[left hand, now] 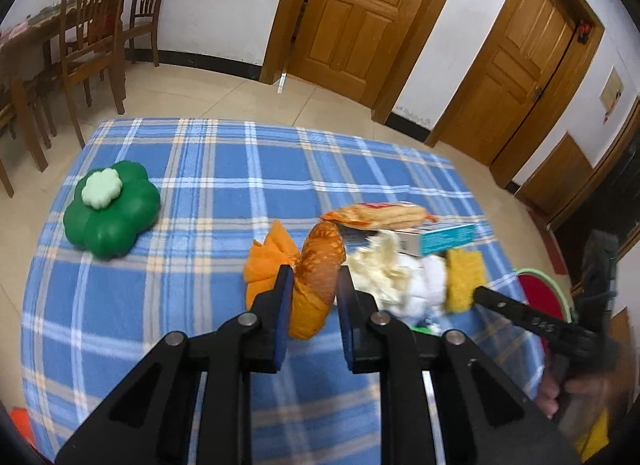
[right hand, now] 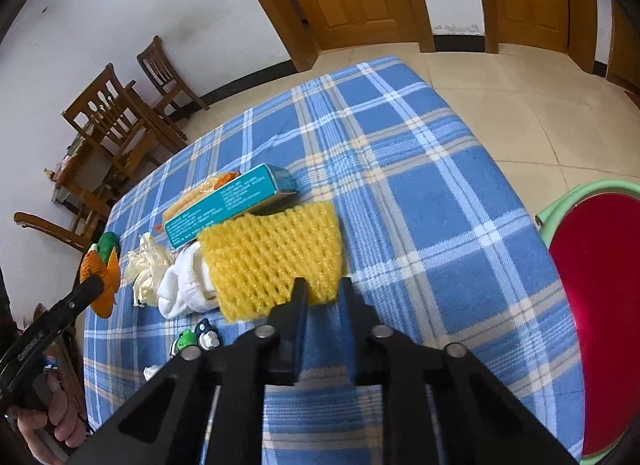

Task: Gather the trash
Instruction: 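Grasp the orange cloth with the left tool while the right tool grasps another foam net, then carry the orange cloth with the left tool while the right tool carries the foam net over the bucket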

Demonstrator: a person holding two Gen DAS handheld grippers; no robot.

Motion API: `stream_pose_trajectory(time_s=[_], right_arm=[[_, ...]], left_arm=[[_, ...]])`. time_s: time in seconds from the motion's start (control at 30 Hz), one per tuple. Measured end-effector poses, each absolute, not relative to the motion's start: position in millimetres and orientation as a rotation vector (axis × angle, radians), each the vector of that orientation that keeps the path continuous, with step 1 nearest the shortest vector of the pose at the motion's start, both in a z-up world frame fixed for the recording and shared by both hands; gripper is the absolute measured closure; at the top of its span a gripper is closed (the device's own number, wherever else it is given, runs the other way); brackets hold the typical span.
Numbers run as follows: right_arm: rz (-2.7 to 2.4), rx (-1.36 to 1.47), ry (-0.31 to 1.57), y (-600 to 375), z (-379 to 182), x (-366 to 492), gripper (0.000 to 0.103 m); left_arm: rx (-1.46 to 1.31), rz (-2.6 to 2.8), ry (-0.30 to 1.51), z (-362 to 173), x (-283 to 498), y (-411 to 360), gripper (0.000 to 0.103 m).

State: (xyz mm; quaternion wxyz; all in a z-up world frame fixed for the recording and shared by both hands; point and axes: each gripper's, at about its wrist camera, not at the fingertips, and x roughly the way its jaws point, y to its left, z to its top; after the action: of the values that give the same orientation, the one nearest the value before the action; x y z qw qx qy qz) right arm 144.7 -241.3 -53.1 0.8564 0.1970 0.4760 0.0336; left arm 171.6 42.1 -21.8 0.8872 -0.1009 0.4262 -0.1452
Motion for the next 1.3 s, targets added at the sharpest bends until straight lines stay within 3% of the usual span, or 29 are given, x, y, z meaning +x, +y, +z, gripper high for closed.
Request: stream_pose_trajectory(time_s=[0.63,1.3], right_arm=[[0.117,0.450,0.788,-278.3,3.9,72.2,0.092],[-0.148,0.470,0.665,-373.0,28.2,-14.6,0.092]], left_arm=[[-0.244,-0.456,0.863,6.2,118.3,-29.7,0.083],[-0.090,-0.721,0.863,26.0,89.5,-154.7,0.083]])
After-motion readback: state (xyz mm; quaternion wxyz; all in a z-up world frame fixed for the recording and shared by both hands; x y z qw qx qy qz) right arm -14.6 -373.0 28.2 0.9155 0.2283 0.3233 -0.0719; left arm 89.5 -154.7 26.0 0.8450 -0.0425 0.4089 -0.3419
